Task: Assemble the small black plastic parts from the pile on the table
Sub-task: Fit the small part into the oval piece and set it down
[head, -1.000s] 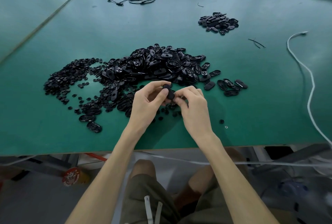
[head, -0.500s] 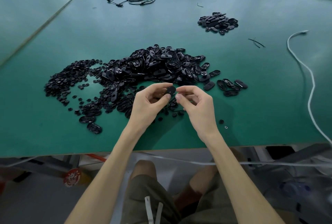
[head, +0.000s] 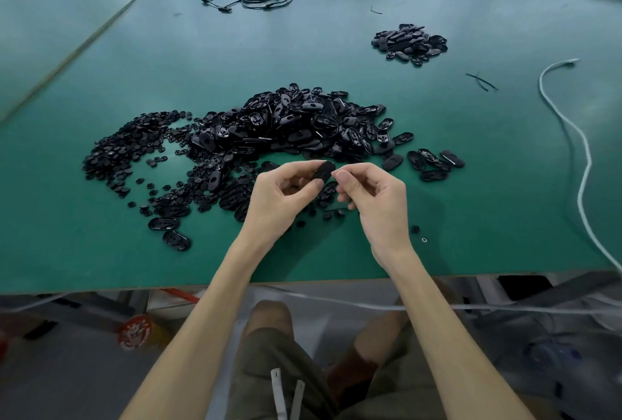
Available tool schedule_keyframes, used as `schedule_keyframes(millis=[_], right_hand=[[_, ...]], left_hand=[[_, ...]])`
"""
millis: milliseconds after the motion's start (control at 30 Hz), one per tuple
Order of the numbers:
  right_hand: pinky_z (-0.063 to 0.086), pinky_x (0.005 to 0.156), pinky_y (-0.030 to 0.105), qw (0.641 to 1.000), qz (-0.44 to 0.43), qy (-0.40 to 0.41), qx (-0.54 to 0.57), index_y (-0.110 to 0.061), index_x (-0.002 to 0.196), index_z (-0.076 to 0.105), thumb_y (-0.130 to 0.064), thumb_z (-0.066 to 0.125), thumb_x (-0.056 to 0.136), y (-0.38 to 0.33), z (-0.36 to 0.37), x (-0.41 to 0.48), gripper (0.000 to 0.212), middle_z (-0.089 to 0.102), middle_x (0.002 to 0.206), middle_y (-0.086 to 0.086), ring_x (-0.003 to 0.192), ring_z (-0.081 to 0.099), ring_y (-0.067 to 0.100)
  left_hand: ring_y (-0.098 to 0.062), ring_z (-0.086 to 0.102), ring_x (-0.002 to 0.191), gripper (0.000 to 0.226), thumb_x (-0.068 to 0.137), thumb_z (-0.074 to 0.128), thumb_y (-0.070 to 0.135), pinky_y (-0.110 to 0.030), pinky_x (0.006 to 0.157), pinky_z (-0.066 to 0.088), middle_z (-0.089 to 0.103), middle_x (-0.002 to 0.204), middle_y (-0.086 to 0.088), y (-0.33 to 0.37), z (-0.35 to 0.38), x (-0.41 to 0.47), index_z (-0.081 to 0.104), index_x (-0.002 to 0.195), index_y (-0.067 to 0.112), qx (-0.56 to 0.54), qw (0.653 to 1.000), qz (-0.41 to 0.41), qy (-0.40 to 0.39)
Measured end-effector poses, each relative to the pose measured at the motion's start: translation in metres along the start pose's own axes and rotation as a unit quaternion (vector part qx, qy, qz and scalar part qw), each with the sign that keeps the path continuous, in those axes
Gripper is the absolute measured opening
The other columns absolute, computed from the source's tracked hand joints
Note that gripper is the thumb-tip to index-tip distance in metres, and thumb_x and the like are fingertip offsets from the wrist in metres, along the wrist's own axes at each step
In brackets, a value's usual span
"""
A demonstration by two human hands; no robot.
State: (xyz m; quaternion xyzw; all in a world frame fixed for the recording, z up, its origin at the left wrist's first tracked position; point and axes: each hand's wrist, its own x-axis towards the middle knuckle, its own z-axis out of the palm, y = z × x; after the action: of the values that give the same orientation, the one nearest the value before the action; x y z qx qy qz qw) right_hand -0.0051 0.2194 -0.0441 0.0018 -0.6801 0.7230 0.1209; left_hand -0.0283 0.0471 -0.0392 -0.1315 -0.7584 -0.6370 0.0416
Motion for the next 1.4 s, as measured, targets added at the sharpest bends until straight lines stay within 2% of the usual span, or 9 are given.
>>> schedule_keyframes(millis=[167, 267, 433, 567, 667, 900, 1200, 1300, 1400], right_hand=[[0.055, 0.068, 0.023, 1.000, -0.010, -0.014, 0.002, -0.018, 0.102, 0.079, -0.003, 0.071, 0.096, -0.0028, 0.0015, -0.0011, 0.017, 0.079, 0.095, -0.003, 0.082, 0.074, 0.013], [0.057, 0.070, 0.024, 1.000, -0.007, -0.014, 0.007, -0.014, 0.108, 0.077, 0.001, 0.069, 0.096, -0.0035, 0.0027, -0.0011, 0.021, 0.079, 0.096, 0.003, 0.085, 0.075, 0.013], [0.056, 0.068, 0.023, 1.000, 0.004, 0.007, 0.011, -0.014, 0.103, 0.074, -0.002, 0.073, 0.094, -0.0030, 0.0029, -0.0012, 0.015, 0.079, 0.093, 0.003, 0.085, 0.077, 0.017], [0.055, 0.067, 0.023, 1.000, 0.002, 0.007, 0.001, -0.026, 0.094, 0.076, -0.007, 0.075, 0.093, -0.0021, 0.0026, -0.0016, 0.018, 0.079, 0.093, 0.001, 0.086, 0.076, 0.017], [0.056, 0.073, 0.028, 1.000, -0.002, 0.009, -0.026, -0.032, 0.090, 0.077, -0.012, 0.077, 0.092, -0.0010, 0.0017, -0.0010, 0.020, 0.079, 0.093, -0.005, 0.088, 0.073, 0.014], [0.060, 0.082, 0.042, 0.998, -0.002, 0.003, -0.064, -0.025, 0.091, 0.077, -0.013, 0.078, 0.091, -0.0004, 0.0023, -0.0014, 0.012, 0.078, 0.089, -0.008, 0.085, 0.072, 0.014], [0.049, 0.078, 0.015, 0.990, -0.040, 0.022, -0.134, -0.015, 0.090, 0.078, -0.009, 0.078, 0.091, -0.0039, 0.0047, -0.0035, 0.007, 0.076, 0.089, -0.005, 0.083, 0.069, 0.006], [0.050, 0.076, 0.016, 0.987, -0.044, 0.026, -0.155, -0.015, 0.091, 0.078, -0.009, 0.078, 0.091, -0.0045, 0.0059, -0.0038, 0.006, 0.075, 0.090, -0.003, 0.082, 0.067, 0.006], [0.057, 0.080, 0.029, 0.990, -0.023, 0.026, -0.137, -0.016, 0.091, 0.077, -0.010, 0.078, 0.092, -0.0045, 0.0060, -0.0039, 0.006, 0.076, 0.088, -0.004, 0.082, 0.071, 0.011]], left_hand=[[-0.004, 0.066, 0.085, 0.031, 0.092, 0.076, 0.008, -0.018, 0.078, 0.053, 0.077, 0.099, 0.009, -0.0026, -0.0003, 0.0001, 0.078, 0.119, 0.023, 0.006, 1.000, -0.006, 0.004], [-0.005, 0.064, 0.086, 0.032, 0.093, 0.075, 0.007, -0.022, 0.080, 0.053, 0.073, 0.099, 0.009, -0.0038, -0.0003, 0.0003, 0.078, 0.117, 0.028, 0.007, 1.000, -0.006, 0.004], [-0.007, 0.065, 0.087, 0.030, 0.093, 0.075, 0.006, -0.024, 0.082, 0.056, 0.077, 0.103, 0.004, -0.0026, -0.0005, 0.0000, 0.077, 0.120, 0.020, 0.005, 1.000, -0.001, -0.001], [-0.008, 0.067, 0.086, 0.028, 0.092, 0.076, 0.004, -0.023, 0.081, 0.056, 0.077, 0.100, 0.005, -0.0023, -0.0004, 0.0000, 0.076, 0.117, 0.017, 0.003, 1.000, -0.002, -0.005], [-0.010, 0.071, 0.089, 0.025, 0.091, 0.077, 0.003, -0.023, 0.084, 0.057, 0.079, 0.103, 0.001, -0.0018, 0.0006, 0.0001, 0.077, 0.114, 0.013, -0.003, 1.000, 0.001, -0.010], [-0.017, 0.075, 0.096, 0.025, 0.091, 0.077, 0.003, -0.026, 0.089, 0.057, 0.079, 0.107, -0.001, -0.0008, 0.0012, 0.0005, 0.076, 0.116, 0.008, -0.014, 1.000, 0.009, -0.019], [-0.019, 0.075, 0.093, 0.026, 0.090, 0.079, 0.003, -0.021, 0.077, 0.056, 0.080, 0.103, -0.002, -0.0015, 0.0020, -0.0002, 0.076, 0.115, 0.009, -0.025, 0.999, -0.005, -0.028], [-0.017, 0.075, 0.090, 0.026, 0.089, 0.079, 0.003, -0.020, 0.074, 0.056, 0.080, 0.102, -0.001, -0.0006, 0.0023, -0.0001, 0.076, 0.114, 0.009, -0.027, 0.999, -0.006, -0.029], [-0.017, 0.074, 0.090, 0.025, 0.090, 0.079, 0.004, -0.021, 0.073, 0.056, 0.079, 0.102, -0.002, -0.0002, 0.0024, -0.0005, 0.076, 0.114, 0.011, -0.026, 0.999, -0.007, -0.031]])
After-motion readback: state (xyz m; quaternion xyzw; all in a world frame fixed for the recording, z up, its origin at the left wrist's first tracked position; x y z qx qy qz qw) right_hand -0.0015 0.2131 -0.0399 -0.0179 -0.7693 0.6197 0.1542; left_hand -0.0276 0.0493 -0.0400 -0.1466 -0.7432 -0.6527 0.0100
